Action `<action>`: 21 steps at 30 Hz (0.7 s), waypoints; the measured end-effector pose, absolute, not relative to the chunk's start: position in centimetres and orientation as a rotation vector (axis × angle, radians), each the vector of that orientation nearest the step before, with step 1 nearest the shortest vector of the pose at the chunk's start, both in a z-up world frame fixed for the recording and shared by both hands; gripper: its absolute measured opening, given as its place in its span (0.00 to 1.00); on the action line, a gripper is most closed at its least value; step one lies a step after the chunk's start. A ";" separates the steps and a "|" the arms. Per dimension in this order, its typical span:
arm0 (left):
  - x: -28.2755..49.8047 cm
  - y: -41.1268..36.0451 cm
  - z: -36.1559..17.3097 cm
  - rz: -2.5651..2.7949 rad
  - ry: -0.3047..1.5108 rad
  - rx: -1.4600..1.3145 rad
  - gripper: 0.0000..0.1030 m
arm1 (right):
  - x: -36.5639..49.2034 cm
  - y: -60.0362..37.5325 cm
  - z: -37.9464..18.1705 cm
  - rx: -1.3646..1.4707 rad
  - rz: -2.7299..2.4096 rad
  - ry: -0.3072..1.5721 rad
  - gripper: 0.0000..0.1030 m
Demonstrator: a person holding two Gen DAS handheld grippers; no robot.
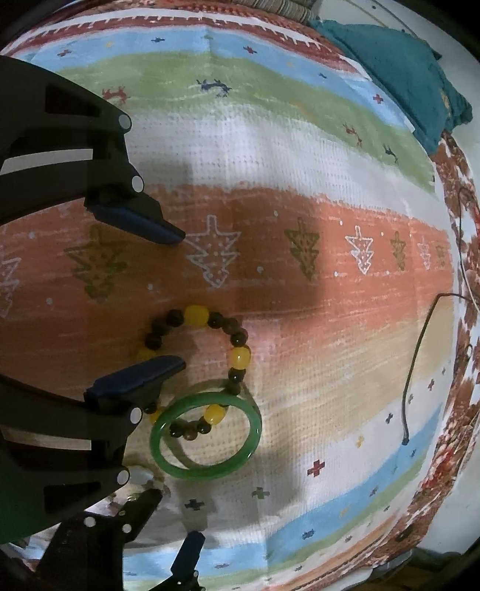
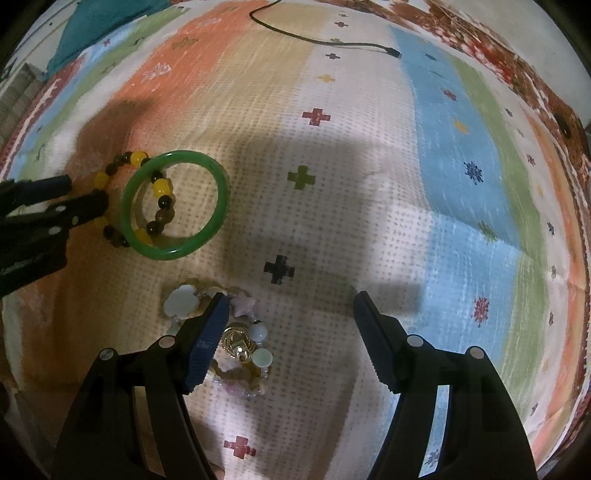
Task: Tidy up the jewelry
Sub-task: 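Move both grippers toward the yellow-black bracelet and white stone bracelet, then grasp the yellow-black bracelet with the left gripper while the right grasps the white stone bracelet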
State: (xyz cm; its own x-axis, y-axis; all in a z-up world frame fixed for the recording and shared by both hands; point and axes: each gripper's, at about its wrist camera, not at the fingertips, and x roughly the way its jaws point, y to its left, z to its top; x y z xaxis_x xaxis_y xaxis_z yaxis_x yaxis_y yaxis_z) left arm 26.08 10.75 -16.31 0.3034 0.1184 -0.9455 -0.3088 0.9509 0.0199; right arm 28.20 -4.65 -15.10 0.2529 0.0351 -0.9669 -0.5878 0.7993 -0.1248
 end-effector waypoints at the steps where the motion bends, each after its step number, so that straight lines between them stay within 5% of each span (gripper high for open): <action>1: 26.2 10.7 -16.6 0.287 1.235 -0.170 0.61 | 28.0 -4.5 -15.2 -0.538 0.453 1.249 0.68; 6: 26.7 10.6 -17.2 0.291 1.247 -0.148 0.56 | 28.2 -4.7 -15.2 -0.532 0.467 1.260 0.68; 7: 26.7 10.6 -17.2 0.292 1.246 -0.150 0.50 | 28.4 -4.8 -15.2 -0.531 0.472 1.260 0.67; 9: 26.6 10.9 -17.1 0.288 1.240 -0.155 0.18 | 28.6 -4.8 -15.2 -0.530 0.473 1.257 0.64; 11: 26.5 10.9 -17.1 0.274 1.243 -0.155 0.12 | 28.9 -5.0 -15.1 -0.531 0.472 1.249 0.55; 16: 26.3 11.1 -16.5 0.279 1.220 -0.175 0.11 | 29.2 -5.2 -14.8 -0.531 0.476 1.243 0.13; 21: 26.0 10.9 -14.3 0.278 1.179 -0.223 0.11 | 29.3 -5.5 -13.9 -0.530 0.469 1.210 0.13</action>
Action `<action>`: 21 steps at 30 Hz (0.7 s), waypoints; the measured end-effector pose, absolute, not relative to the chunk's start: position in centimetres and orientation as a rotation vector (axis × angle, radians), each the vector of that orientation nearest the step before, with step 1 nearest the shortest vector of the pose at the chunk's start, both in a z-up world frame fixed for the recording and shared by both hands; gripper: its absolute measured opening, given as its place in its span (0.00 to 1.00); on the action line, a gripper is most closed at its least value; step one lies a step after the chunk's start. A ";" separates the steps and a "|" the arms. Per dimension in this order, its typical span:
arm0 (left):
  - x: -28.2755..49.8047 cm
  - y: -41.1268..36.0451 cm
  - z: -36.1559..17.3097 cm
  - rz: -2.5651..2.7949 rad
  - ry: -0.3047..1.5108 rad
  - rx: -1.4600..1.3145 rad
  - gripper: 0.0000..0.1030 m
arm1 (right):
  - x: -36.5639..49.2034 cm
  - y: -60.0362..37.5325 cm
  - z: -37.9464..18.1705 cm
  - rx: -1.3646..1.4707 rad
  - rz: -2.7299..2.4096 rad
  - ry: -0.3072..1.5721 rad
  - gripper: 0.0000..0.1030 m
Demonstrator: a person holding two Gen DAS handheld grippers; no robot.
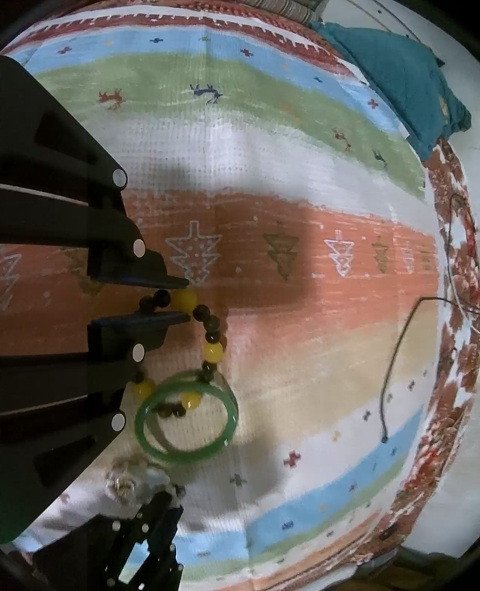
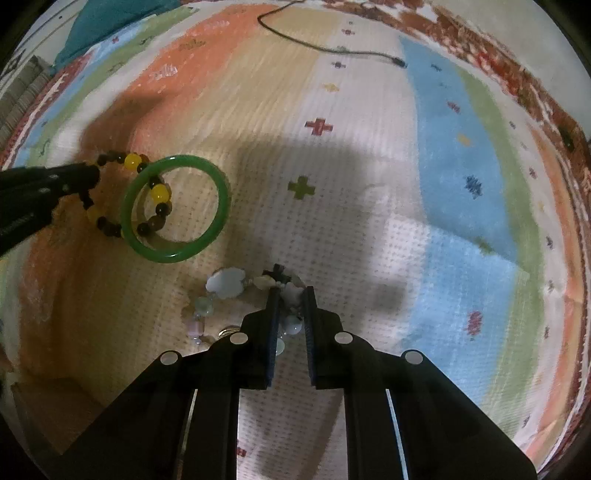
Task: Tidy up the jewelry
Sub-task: 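Grasp the yellow-black bracelet with the left gripper while the right grasps the white stone bracelet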
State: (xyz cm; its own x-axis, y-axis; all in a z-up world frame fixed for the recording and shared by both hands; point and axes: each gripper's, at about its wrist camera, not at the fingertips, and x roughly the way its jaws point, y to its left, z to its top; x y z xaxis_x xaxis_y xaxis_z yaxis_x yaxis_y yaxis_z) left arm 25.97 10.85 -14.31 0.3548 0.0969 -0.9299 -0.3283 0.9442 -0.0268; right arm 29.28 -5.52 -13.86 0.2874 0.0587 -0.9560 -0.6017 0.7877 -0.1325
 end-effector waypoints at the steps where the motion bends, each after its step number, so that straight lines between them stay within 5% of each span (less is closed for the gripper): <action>1: 25.8 10.8 -13.9 0.275 1.175 -0.229 0.11 | 29.2 -5.7 -13.5 -0.521 0.470 1.199 0.13; 21: 23.2 9.5 -8.9 0.246 1.074 -0.231 0.11 | 27.7 -6.9 -7.4 -0.376 0.497 1.074 0.13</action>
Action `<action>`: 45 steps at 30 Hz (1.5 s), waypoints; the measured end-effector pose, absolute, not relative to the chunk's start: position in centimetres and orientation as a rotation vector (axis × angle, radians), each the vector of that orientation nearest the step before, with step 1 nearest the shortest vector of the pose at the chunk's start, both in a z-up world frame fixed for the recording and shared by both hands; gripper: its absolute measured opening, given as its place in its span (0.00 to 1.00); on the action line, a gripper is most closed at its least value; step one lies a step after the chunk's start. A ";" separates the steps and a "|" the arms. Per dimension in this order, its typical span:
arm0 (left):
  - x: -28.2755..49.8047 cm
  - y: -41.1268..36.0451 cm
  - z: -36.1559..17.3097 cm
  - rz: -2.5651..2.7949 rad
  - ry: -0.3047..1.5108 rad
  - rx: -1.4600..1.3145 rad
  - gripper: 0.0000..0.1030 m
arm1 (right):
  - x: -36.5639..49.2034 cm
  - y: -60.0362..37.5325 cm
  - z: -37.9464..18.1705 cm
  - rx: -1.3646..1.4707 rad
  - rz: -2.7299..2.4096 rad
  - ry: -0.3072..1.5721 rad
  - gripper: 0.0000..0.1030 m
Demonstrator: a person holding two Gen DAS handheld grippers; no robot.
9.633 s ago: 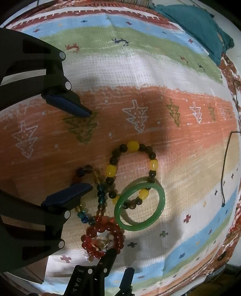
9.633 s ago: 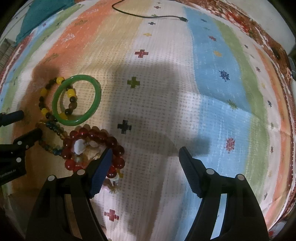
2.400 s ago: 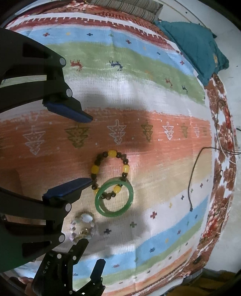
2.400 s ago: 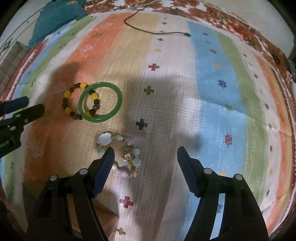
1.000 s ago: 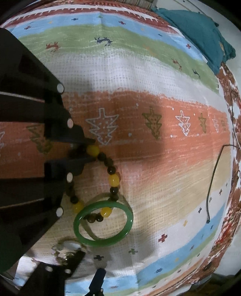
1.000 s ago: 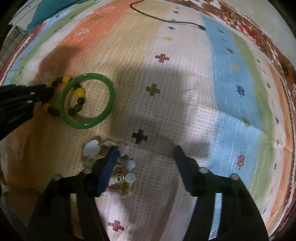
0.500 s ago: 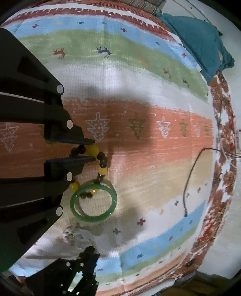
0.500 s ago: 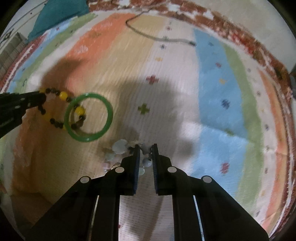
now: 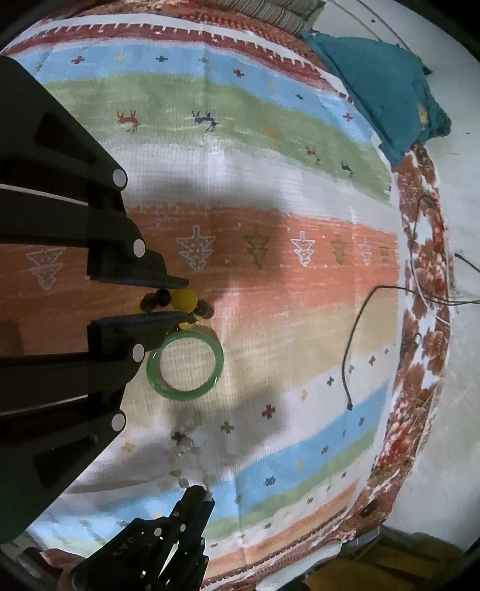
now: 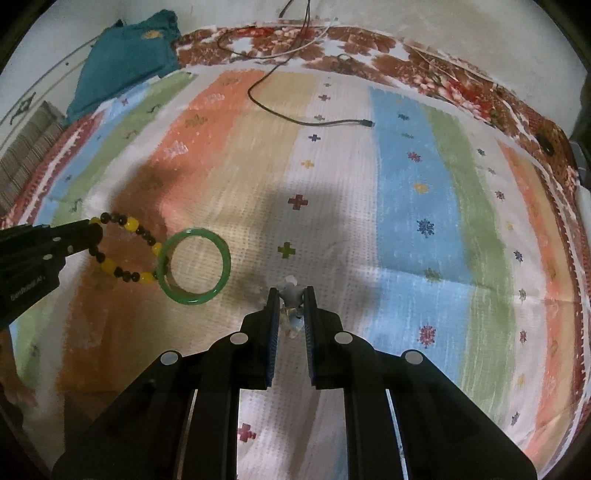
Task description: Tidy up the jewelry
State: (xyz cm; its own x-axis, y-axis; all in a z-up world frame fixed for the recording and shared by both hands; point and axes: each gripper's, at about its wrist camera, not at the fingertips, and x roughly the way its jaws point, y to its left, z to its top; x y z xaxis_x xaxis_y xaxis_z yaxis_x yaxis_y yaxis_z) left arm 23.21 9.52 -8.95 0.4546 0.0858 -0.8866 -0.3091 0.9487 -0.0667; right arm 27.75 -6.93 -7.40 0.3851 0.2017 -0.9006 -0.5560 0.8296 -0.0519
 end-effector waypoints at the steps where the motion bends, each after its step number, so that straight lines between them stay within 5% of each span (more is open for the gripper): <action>1: 23.0 9.4 -8.5 0.241 1.064 -0.235 0.11 | 27.6 -7.0 -7.1 -0.367 0.499 1.072 0.13; 45: 15.2 4.8 -1.5 0.133 0.927 -0.183 0.12 | 20.4 -9.4 -0.4 -0.258 0.545 0.962 0.13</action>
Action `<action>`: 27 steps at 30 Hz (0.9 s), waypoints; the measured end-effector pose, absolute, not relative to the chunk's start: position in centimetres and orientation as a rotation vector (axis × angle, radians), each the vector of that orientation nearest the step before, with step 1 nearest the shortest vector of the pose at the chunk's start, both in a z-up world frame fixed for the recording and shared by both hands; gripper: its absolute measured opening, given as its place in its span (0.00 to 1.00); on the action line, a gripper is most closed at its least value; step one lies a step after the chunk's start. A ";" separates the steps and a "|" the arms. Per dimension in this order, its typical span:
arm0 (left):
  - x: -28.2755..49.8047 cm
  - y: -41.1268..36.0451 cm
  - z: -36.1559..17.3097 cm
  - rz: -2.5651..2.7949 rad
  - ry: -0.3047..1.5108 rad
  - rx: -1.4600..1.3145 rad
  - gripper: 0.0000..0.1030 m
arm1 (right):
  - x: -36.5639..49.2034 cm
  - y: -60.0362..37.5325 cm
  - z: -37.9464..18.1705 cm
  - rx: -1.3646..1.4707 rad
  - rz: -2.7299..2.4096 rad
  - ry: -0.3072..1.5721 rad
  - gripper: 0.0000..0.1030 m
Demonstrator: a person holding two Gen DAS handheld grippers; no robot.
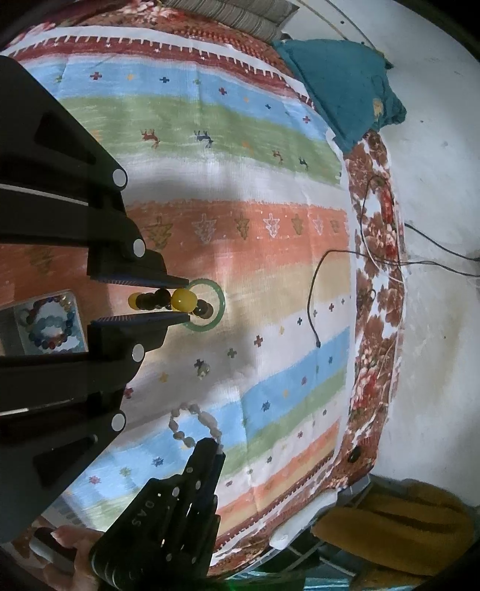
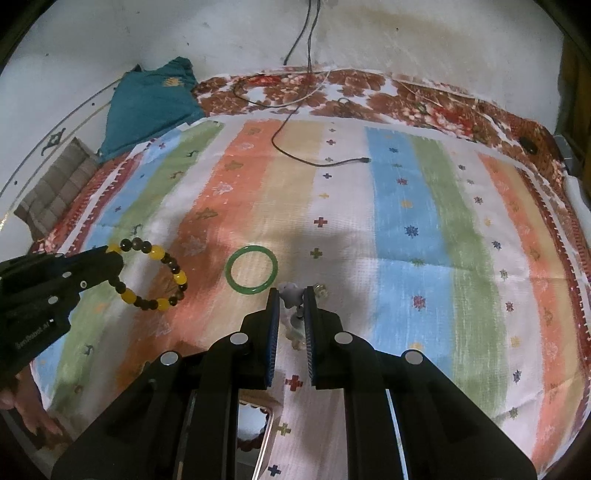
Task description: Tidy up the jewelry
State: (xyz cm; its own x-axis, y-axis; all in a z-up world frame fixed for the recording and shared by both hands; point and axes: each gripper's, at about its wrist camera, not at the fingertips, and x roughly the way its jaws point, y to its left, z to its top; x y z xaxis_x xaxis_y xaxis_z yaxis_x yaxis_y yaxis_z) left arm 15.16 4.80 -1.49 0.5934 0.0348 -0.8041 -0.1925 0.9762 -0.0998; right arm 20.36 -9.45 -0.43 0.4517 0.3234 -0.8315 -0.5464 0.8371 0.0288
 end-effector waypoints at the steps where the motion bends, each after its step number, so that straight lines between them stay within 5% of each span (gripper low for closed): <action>1: 15.0 4.6 -1.5 0.129 0.928 -0.179 0.12 | 20.1 -9.4 -0.4 -0.260 0.545 0.961 0.13; 27: 9.8 1.3 0.0 0.053 0.866 -0.147 0.06 | 14.3 -10.6 1.0 -0.267 0.606 0.918 0.13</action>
